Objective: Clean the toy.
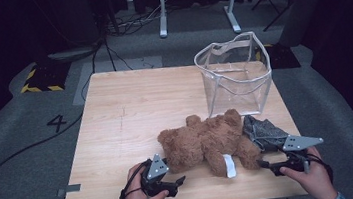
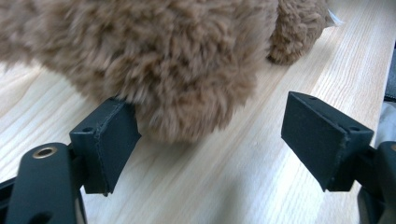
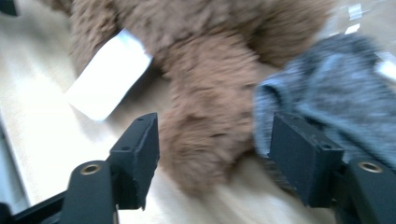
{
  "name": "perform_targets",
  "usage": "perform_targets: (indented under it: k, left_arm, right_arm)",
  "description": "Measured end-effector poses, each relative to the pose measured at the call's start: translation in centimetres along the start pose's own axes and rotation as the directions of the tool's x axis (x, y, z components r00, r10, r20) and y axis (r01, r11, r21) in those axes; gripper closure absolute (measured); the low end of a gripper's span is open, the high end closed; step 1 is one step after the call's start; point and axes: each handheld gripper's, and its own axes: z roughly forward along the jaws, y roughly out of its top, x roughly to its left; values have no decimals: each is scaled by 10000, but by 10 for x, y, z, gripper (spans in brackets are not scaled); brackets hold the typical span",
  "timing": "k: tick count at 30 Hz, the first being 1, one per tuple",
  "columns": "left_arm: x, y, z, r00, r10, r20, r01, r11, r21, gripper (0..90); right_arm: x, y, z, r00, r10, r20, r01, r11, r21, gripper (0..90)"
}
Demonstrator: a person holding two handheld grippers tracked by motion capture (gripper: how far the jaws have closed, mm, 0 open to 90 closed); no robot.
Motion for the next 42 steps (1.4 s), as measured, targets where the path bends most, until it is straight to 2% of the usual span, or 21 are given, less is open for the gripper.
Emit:
perform_targets:
  k: [1, 4, 8, 9, 12, 15, 17, 19, 23, 27, 31, 35, 40, 42]
  left_arm:
    - [0, 1, 2, 10000, 27, 13, -27, 9999, 113, 194]
    - [0, 5, 6, 9992, 2, -389, 8, 9997, 244, 250]
    - [6, 6, 7, 9969, -237, -750, 254, 9994, 223, 444]
    - [7, 6, 6, 9966, -364, -735, 381, 9990, 229, 466]
    - [8, 7, 8, 9954, -448, -842, 465, 9988, 181, 572]
    - [5, 10, 5, 9946, -248, -1004, 283, 9990, 335, 704]
    - [3, 13, 0, 9949, -158, -994, 197, 9990, 392, 750]
    - [4, 16, -8, 9962, -264, -833, 301, 9986, 433, 761]
    - [6, 21, -29, 9958, -789, -462, 788, 9969, -48, 763]
    - [5, 25, -47, 9943, -1048, -182, 1039, 9936, -450, 763]
    - [0, 29, -59, 9917, -1277, 182, 1283, 9910, -395, 762]
    - [-4, 33, -71, 9902, -1308, 488, 1328, 9903, -407, 758]
    - [-11, 41, -83, 9930, -1123, 378, 1139, 9925, -437, 758]
    - [-12, 41, -85, 9918, -1216, 396, 1232, 9915, -412, 758]
  right_arm:
    - [1, -1, 4, 9999, -25, -107, 27, 9999, 118, 313]
    - [3, -3, 18, 9999, -84, -148, 89, 9994, 344, 299]
    - [6, -4, 33, 9972, -596, 448, 558, 9950, 824, 292]
    - [7, -3, 35, 9965, -620, 556, 566, 9940, 935, 298]
    - [10, -2, 38, 9902, -1071, 892, 957, 9878, 1228, 451]
    - [12, 2, 36, 9901, -1113, 857, 995, 9864, 1310, 623]
    - [15, 8, 33, 9894, -1209, 808, 1092, 9847, 1358, 668]
    - [16, 15, 27, 9895, -1226, 768, 1131, 9866, 1176, 675]
    - [21, 32, 8, 9912, -1174, 607, 1132, 9912, 688, 675]
    - [31, 49, -13, 9910, -1247, 478, 1236, 9920, 267, 674]
    - [44, 59, -32, 9906, -1298, 422, 1299, 9915, 24, 671]
    - [54, 64, -48, 9939, -1091, 176, 1095, 9938, -189, 670]
    - [65, 72, -64, 9922, -1239, 149, 1245, 9910, -486, 670]
    - [69, 75, -67, 9915, -1299, 119, 1303, 9902, -502, 670]
